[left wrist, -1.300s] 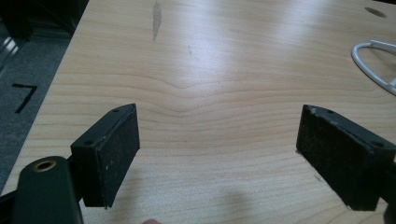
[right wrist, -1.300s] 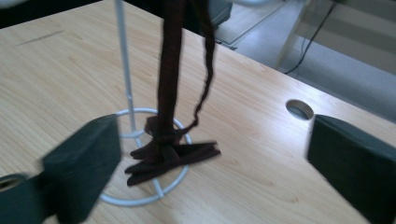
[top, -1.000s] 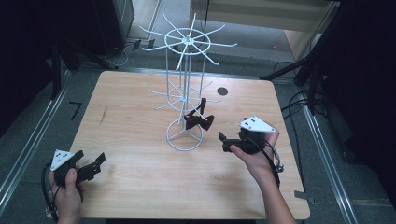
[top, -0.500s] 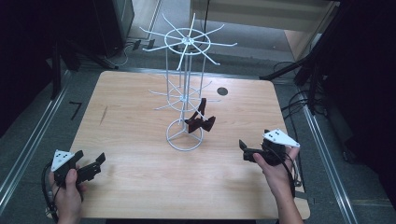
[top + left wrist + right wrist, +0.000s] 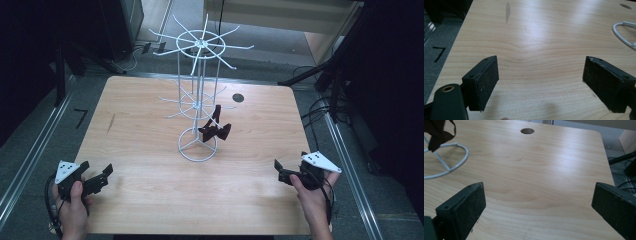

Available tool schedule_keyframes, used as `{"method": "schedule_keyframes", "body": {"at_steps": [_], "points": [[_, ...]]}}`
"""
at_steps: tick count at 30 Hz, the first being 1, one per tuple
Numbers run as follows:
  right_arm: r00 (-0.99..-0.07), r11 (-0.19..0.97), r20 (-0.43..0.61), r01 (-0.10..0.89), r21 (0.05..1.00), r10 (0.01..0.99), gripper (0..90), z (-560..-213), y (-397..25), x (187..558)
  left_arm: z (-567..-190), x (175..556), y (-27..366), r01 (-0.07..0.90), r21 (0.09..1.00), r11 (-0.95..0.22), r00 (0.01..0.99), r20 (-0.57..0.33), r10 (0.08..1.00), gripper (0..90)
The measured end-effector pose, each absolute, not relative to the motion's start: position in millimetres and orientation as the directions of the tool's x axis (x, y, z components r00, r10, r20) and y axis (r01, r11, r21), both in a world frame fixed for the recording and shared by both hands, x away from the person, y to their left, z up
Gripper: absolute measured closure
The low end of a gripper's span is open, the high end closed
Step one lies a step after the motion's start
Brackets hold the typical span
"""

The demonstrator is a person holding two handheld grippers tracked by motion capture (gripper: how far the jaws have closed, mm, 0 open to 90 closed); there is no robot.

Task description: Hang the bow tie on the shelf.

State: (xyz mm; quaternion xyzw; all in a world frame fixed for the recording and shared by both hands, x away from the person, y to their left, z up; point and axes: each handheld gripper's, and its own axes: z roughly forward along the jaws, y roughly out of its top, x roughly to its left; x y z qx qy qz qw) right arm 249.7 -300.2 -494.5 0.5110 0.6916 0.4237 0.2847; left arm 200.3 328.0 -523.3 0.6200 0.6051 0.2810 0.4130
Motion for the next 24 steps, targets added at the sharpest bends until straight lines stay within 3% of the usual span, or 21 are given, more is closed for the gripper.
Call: {"method": "schedule_keyframes", "body": {"at_steps": [24], "points": [[-0.179, 0.035, 0.065, 0.505, 0.862, 0.982, 0.0, -533.3, -362.4, 211.7, -523.2, 200.0, 328.0, 0.518, 0.852, 0.075, 0.110, -0.154, 0.982, 14.2]]}}
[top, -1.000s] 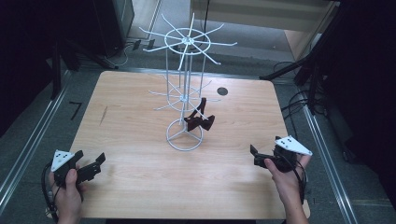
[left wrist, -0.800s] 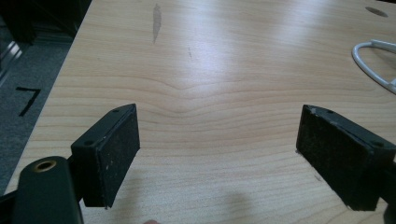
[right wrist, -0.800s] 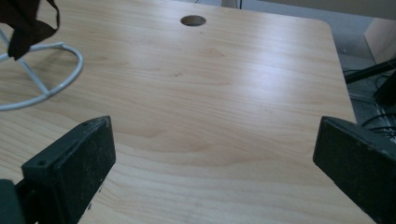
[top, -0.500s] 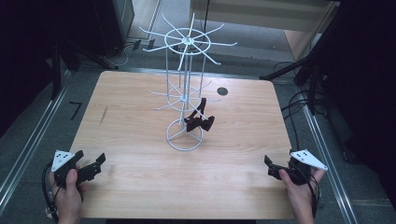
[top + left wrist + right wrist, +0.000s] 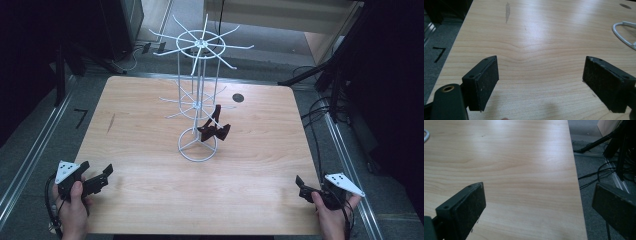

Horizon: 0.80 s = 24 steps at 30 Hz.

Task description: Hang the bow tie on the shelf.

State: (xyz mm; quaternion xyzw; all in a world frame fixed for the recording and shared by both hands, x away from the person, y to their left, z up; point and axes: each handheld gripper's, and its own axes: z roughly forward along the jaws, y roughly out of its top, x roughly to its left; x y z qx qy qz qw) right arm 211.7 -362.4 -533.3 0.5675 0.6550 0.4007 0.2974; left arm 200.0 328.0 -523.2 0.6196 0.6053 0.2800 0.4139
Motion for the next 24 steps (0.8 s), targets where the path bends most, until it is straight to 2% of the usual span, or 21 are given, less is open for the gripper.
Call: {"method": "schedule_keyframes", "body": {"at_steps": [16, 24], "points": [[-0.105, -0.036, 0.102, 0.501, 0.864, 0.989, 0.0, -549.2, -393.0, 187.7, -523.2, 200.0, 327.5, 0.520, 0.851, 0.073, 0.111, -0.152, 0.982, 14.3], [-0.088, -0.117, 0.177, 0.461, 0.880, 0.980, 0.0, -551.2, -396.4, 181.1, -523.2, 200.8, 327.5, 0.524, 0.849, 0.073, 0.111, -0.153, 0.982, 14.2]]}}
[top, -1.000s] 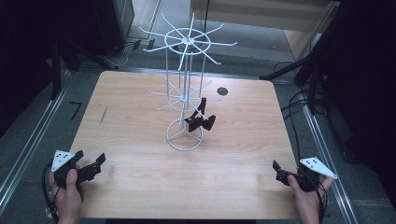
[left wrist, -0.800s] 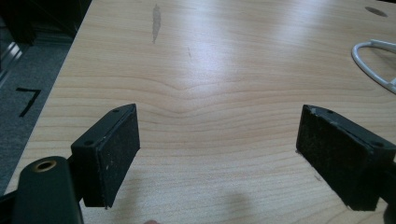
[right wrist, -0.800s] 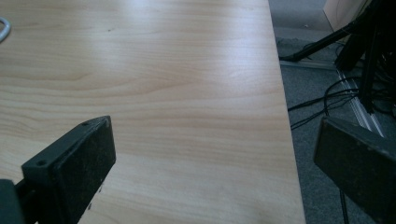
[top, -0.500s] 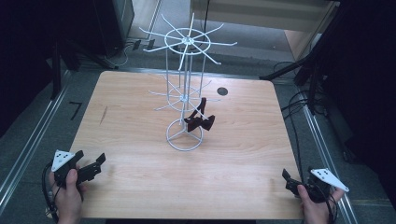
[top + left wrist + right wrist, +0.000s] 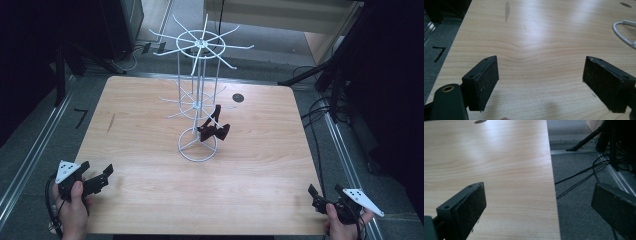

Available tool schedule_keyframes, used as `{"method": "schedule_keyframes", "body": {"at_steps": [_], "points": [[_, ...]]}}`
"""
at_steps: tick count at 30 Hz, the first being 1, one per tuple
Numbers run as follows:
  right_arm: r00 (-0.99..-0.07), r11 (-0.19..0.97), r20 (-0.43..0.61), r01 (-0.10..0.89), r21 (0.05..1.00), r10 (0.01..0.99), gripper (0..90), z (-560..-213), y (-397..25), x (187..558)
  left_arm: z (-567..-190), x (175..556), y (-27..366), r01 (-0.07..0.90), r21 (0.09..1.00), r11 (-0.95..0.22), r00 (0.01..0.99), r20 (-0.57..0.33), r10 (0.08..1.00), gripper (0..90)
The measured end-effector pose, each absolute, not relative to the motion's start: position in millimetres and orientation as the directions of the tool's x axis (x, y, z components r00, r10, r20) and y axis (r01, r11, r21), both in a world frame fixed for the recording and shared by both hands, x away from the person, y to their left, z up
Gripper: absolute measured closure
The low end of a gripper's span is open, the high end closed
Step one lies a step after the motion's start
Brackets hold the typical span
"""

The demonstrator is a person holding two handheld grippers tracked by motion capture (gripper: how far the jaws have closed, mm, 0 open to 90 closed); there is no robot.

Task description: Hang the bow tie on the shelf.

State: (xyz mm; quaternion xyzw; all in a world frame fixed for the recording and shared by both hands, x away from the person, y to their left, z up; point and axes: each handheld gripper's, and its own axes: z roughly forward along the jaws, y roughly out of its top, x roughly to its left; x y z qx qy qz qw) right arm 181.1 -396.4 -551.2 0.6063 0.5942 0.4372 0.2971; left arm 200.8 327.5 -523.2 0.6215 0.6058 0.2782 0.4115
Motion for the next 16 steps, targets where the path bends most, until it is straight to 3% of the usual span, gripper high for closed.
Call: {"method": "schedule_keyframes", "body": {"at_steps": [8, 16], "points": [[-0.094, -0.060, 0.116, 0.458, 0.887, 0.989, 0.0, -550.7, -388.5, 181.0, -523.4, 201.8, 327.9, 0.527, 0.847, 0.071, 0.112, -0.152, 0.982, 14.1], [-0.082, -0.073, 0.124, 0.461, 0.885, 0.989, 0.0, -550.6, -389.3, 181.8, -523.4, 201.7, 327.4, 0.525, 0.848, 0.072, 0.108, -0.150, 0.983, 14.2]]}}
